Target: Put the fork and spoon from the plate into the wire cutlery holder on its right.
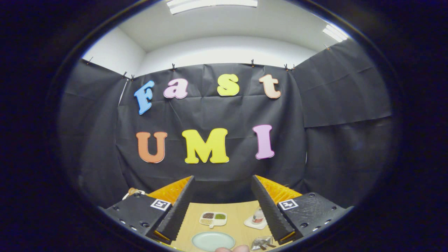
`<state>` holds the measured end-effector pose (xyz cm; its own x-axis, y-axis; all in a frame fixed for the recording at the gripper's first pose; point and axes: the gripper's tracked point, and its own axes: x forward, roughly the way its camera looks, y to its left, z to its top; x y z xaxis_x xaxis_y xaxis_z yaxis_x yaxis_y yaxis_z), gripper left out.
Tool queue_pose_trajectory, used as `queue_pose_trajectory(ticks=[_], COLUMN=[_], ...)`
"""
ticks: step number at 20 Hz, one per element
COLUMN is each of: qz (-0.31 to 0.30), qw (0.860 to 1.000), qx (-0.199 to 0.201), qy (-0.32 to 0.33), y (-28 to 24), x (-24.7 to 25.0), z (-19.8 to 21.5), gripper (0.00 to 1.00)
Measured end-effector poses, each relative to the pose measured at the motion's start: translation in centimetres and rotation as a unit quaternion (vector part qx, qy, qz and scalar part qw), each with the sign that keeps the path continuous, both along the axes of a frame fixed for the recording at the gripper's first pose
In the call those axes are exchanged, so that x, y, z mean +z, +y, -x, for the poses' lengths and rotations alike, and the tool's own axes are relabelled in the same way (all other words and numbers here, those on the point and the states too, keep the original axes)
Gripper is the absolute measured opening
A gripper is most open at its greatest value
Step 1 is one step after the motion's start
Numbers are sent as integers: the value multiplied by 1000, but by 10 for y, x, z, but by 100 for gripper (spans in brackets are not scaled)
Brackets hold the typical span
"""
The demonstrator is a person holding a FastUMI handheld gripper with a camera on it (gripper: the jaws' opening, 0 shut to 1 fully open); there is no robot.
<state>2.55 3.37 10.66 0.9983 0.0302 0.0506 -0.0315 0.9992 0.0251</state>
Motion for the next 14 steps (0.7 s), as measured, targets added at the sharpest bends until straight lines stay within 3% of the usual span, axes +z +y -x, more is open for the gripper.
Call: queue_pose_trajectory(ticks=[14], qz=[-4], qw=[1000], qx=[-3], qy=[-1], y=[2], x=[-2], z=[-1], gripper=[96])
